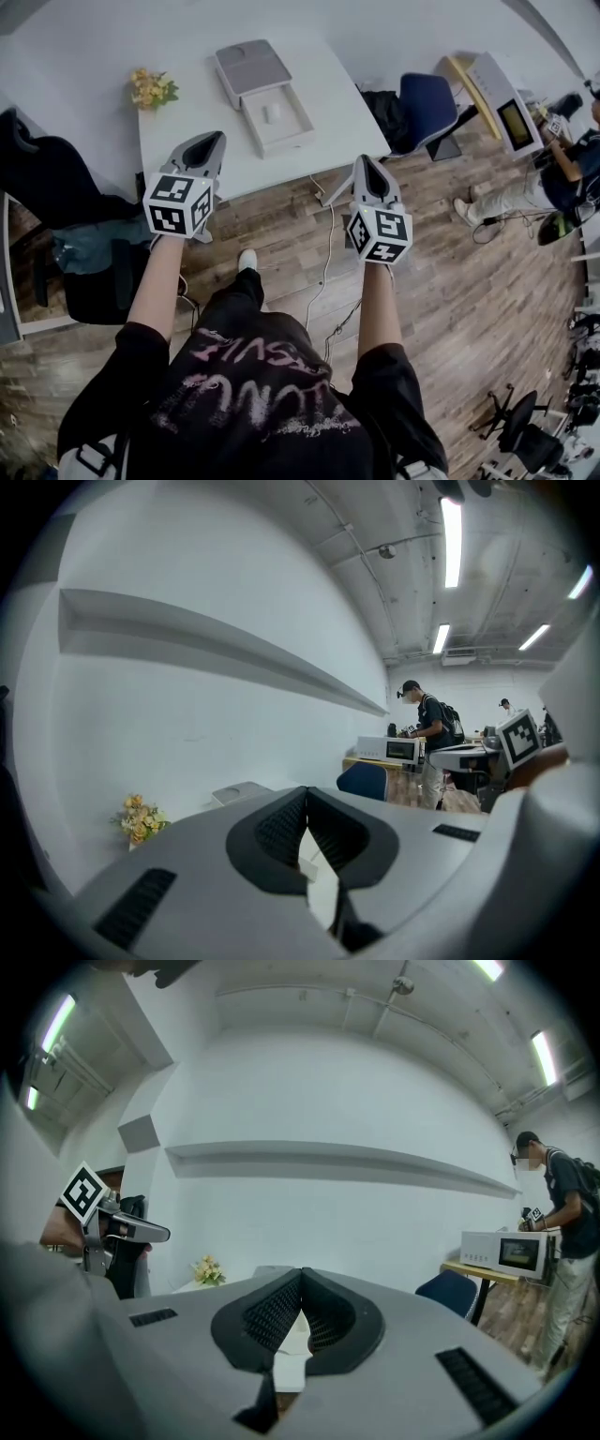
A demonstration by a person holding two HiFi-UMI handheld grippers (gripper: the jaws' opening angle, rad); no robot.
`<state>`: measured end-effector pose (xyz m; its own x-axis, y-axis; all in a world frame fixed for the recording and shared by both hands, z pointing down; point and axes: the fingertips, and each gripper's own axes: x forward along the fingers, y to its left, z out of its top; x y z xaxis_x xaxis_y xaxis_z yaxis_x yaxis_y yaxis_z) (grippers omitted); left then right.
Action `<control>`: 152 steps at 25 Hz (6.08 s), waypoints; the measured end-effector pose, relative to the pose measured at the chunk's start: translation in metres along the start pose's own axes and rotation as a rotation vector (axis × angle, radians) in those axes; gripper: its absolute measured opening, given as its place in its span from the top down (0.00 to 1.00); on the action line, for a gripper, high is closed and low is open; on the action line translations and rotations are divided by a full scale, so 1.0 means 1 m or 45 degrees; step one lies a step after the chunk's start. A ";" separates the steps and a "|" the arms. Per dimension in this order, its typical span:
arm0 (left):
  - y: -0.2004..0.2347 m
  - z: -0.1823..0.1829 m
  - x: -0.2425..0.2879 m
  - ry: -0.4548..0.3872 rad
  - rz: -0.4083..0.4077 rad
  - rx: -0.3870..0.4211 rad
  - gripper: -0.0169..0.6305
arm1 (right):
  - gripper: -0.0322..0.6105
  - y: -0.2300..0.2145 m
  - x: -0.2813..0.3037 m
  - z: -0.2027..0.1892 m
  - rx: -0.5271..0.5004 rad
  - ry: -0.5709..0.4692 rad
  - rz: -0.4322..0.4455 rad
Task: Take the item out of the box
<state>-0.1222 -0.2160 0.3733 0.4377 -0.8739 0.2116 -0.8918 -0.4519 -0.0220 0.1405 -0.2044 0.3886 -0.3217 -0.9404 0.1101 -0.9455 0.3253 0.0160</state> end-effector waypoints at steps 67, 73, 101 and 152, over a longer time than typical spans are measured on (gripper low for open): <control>0.101 0.046 0.198 0.054 0.110 -0.050 0.97 | 0.94 -0.067 0.253 0.029 0.039 0.057 0.149; 0.095 0.035 0.209 0.091 0.101 -0.062 0.97 | 0.94 -0.070 0.256 0.016 0.042 0.087 0.157; 0.057 -0.038 0.253 0.326 0.051 -0.114 0.97 | 0.94 -0.092 0.279 -0.042 0.108 0.202 0.212; 0.032 -0.193 0.304 1.218 0.077 -0.407 0.64 | 0.94 -0.108 0.308 -0.124 0.135 0.382 0.252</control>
<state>-0.0398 -0.4612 0.6256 0.2400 -0.3199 0.9166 -0.9598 -0.2199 0.1745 0.1494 -0.5168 0.5444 -0.4844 -0.7845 0.3872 -0.8716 0.4708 -0.1364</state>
